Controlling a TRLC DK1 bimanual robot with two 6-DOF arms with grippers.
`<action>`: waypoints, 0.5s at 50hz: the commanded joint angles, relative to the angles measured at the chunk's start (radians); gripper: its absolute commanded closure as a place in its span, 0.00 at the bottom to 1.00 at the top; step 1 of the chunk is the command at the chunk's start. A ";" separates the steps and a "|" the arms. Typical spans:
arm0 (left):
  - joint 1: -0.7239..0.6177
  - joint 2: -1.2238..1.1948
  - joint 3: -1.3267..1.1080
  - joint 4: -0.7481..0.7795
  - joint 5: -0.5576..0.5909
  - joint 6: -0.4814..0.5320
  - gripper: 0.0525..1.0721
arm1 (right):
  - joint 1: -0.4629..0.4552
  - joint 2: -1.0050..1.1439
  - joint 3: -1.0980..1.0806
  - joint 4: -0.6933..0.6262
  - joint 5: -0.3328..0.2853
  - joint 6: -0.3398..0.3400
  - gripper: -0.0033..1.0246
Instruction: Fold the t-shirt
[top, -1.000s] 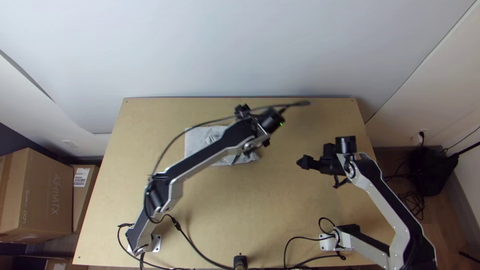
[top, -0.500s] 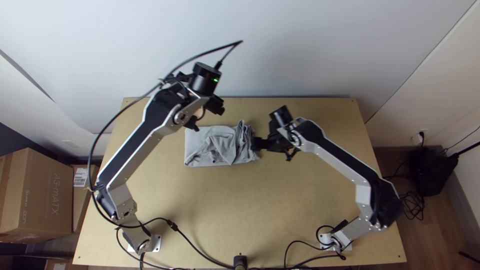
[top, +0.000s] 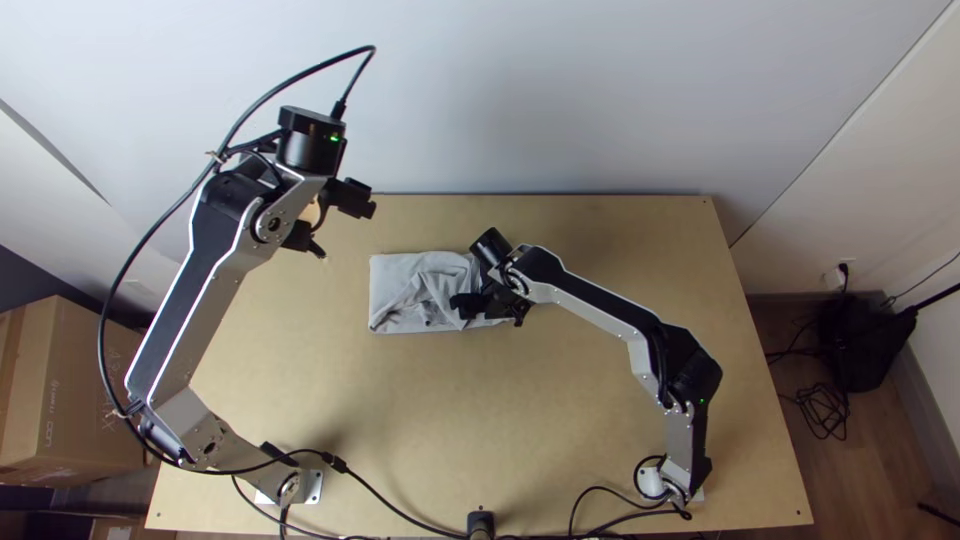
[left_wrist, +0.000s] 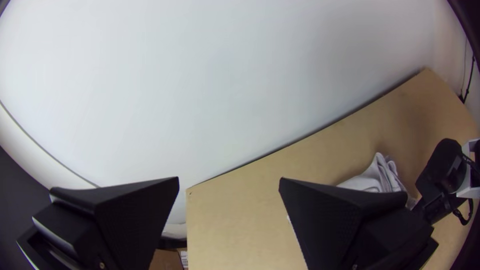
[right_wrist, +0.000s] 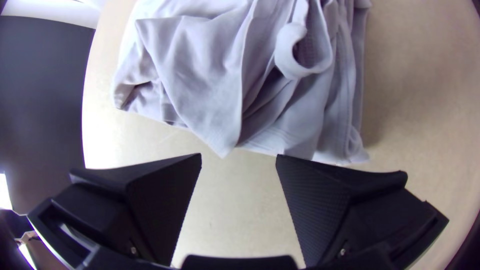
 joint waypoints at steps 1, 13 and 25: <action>0.023 -0.048 -0.032 -0.012 0.003 -0.005 0.05 | 0.018 0.044 0.037 0.014 -0.008 -0.008 0.33; 0.060 -0.082 -0.072 -0.012 0.003 0.006 0.05 | 0.033 0.121 0.088 0.022 -0.020 -0.028 0.36; 0.078 -0.090 -0.086 -0.012 0.003 0.007 0.05 | 0.032 0.116 0.076 0.065 -0.012 -0.076 0.98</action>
